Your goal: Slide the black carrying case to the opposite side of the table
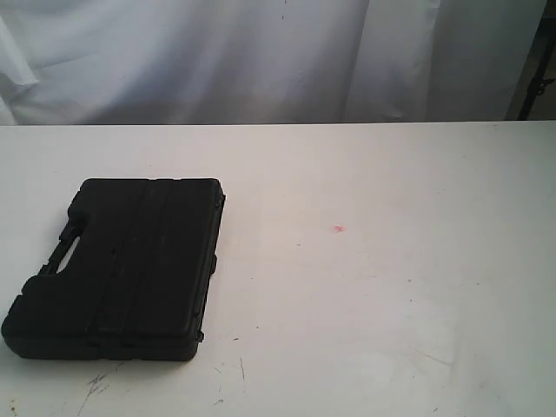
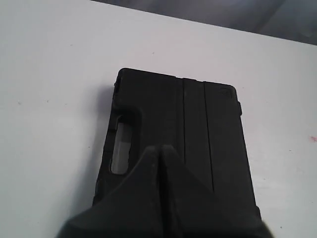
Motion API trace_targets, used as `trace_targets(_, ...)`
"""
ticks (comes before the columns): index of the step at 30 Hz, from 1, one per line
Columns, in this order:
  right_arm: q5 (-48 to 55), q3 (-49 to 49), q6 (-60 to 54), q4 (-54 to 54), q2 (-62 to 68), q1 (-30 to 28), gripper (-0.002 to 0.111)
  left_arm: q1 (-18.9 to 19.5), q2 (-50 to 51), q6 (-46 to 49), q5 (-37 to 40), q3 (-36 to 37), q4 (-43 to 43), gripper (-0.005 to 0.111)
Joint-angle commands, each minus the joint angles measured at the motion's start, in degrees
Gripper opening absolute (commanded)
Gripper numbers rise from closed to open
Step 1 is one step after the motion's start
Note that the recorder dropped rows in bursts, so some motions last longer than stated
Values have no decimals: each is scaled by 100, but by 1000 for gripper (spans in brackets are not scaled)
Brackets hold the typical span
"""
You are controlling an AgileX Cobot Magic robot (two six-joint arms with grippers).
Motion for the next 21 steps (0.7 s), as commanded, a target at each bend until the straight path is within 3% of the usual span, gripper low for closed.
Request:
trace_targets(1,-11,19,3,7,-29,-29,0,-2,-754,-14,-199,592,-79,0)
trace_targets(13,-11,19,3,7,-29,-29,0,-2,-2040,17,-43,812,-106,0)
trace_targets(19,-11,19,2,7,-29,-29,0,-2,-2331,17,-26,832,776,0)
trace_targets(21,-11,19,6,32,-29,-29,0,200,-2496,17,1,953,763,0)
